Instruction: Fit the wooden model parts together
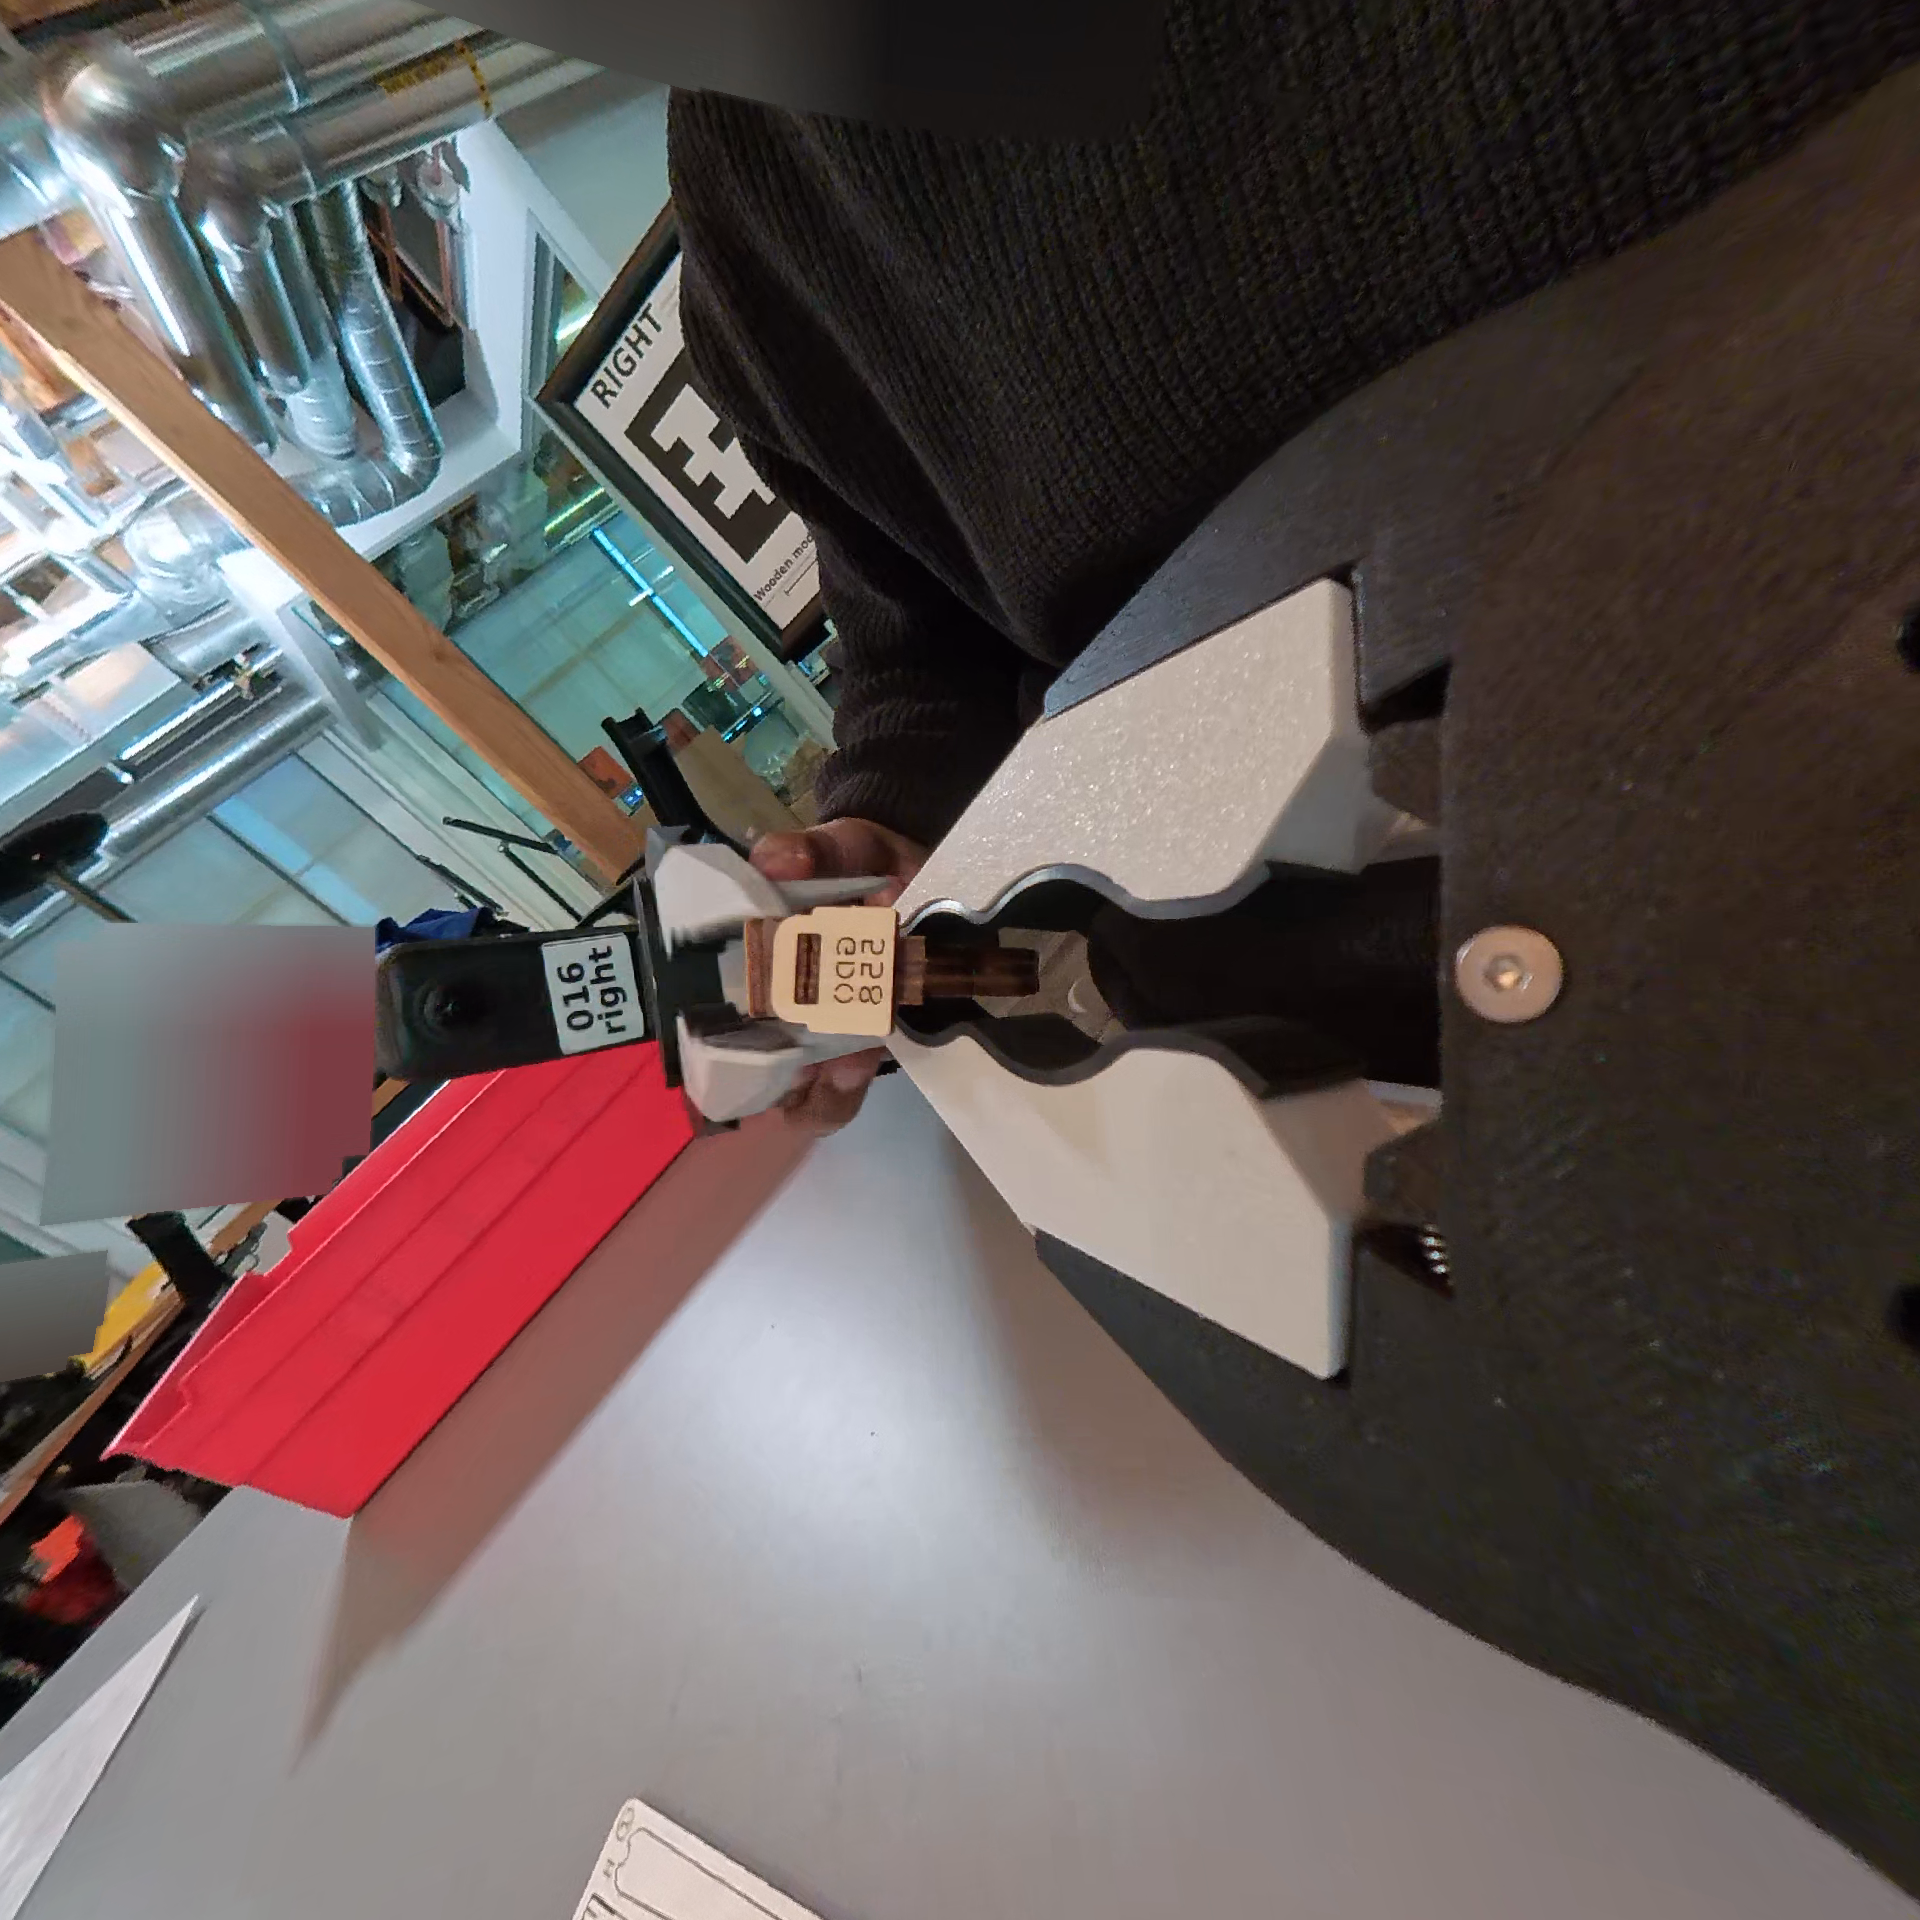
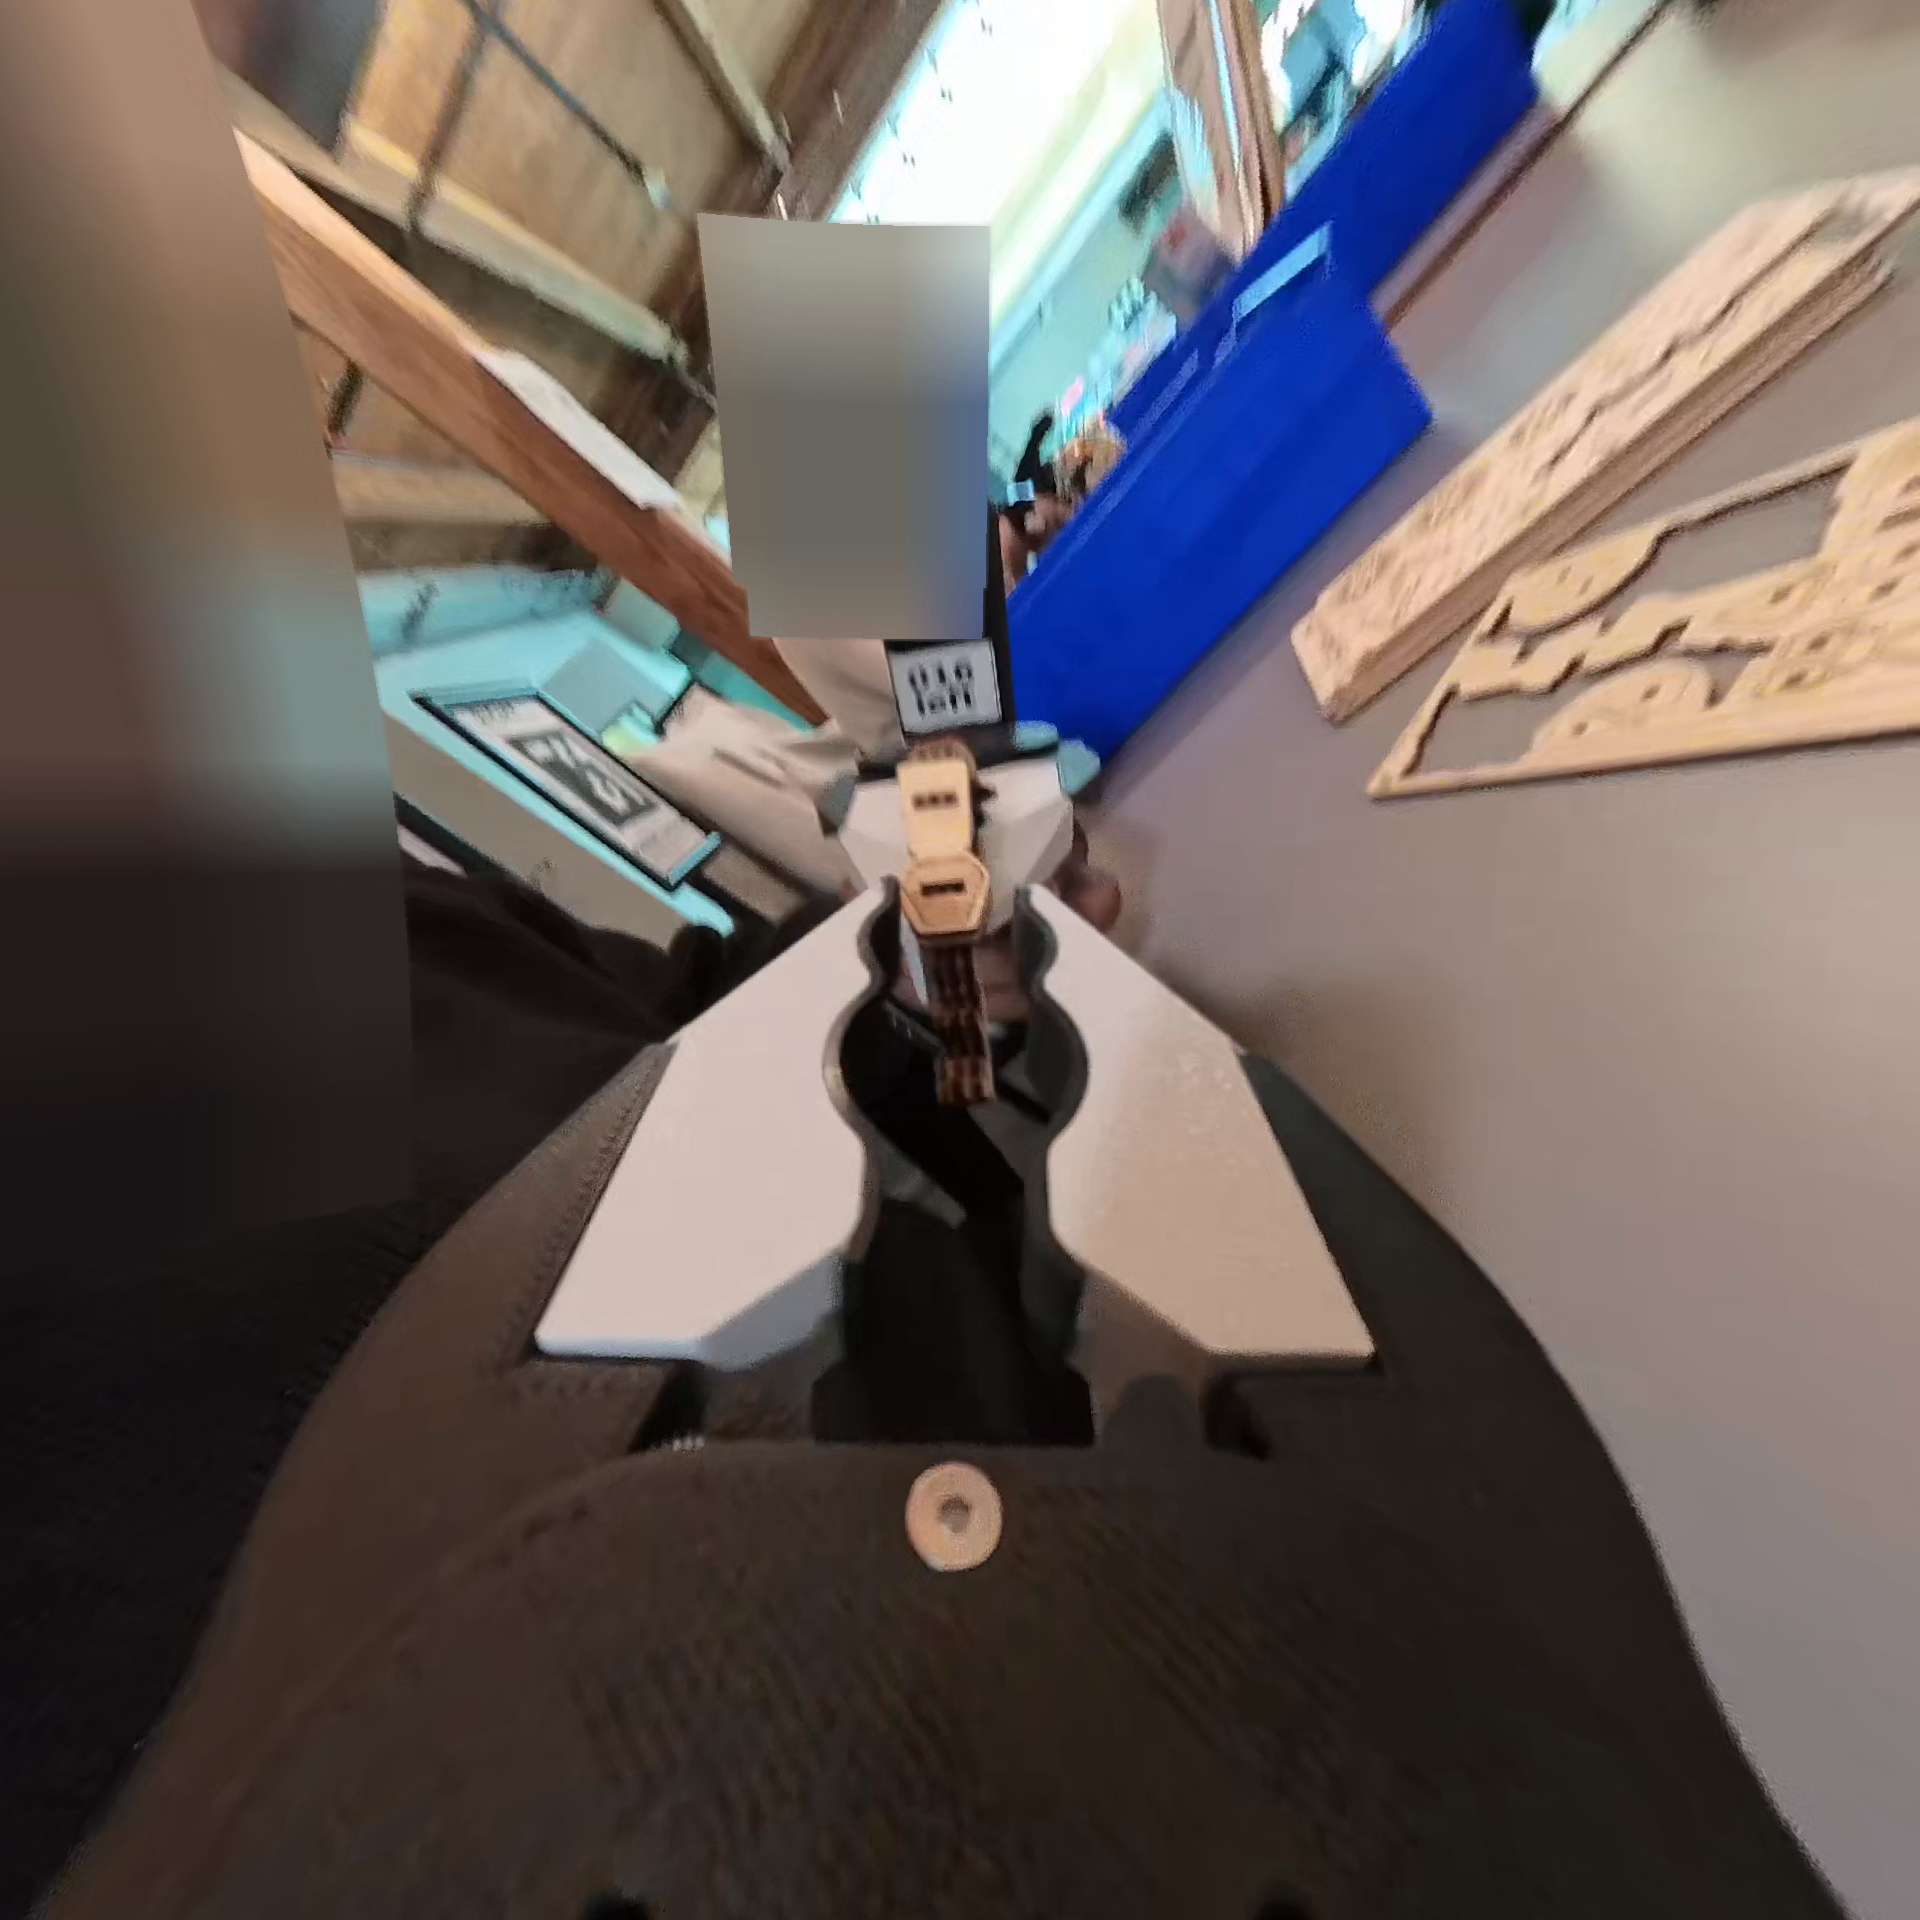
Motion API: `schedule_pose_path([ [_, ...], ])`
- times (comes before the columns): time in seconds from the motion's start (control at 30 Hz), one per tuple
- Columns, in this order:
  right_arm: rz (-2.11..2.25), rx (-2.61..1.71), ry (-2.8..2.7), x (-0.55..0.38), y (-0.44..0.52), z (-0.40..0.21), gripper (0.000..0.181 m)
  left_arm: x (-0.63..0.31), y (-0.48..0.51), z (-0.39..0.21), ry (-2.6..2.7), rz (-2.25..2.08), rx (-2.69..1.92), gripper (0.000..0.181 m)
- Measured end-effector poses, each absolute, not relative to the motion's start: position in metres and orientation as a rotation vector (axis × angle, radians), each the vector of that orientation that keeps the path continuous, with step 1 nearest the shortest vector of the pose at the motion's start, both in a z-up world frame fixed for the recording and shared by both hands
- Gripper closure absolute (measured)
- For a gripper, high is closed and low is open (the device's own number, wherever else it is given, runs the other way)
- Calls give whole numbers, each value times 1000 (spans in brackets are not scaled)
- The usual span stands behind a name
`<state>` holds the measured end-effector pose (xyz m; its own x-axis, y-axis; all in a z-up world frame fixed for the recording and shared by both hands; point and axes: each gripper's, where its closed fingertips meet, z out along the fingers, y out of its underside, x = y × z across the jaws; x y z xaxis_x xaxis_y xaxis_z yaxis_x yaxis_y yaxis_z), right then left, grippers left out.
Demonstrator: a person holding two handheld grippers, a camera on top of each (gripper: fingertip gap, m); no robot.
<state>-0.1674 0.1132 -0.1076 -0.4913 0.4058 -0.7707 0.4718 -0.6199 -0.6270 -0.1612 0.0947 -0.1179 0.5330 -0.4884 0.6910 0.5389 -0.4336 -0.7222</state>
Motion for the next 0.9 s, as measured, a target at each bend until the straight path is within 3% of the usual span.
schedule_pose_path([
  [0.23,-2373,1579,1360,-167,125,-100,169,-156,92,-118,-8,-1154,-1670,175],
  [0.9,-2316,1506,1569,-162,98,-101,160,-156,91,-116,-7,-1180,-1653,175],
])
